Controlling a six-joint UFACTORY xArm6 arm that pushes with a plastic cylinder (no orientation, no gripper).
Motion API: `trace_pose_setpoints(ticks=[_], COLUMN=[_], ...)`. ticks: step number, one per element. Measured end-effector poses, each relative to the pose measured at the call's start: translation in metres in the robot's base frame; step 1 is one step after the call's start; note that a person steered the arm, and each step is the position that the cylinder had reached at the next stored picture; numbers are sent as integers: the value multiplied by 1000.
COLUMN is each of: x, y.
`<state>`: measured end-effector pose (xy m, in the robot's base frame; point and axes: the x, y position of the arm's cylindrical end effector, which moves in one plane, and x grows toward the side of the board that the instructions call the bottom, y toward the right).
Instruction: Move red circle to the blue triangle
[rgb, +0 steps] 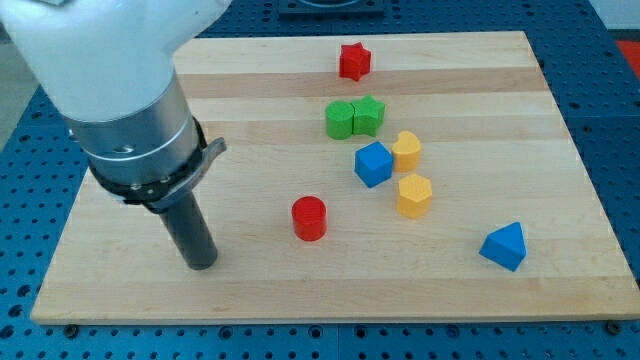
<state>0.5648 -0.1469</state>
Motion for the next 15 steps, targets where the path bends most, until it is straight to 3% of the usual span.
trace_pose_setpoints(ticks=[2, 4, 7, 8, 10, 12, 14, 15], x=[-13, -67, -79, -80, -80, -76, -44, -43], y=[-79, -104, -120, -90, 34, 59, 157, 153])
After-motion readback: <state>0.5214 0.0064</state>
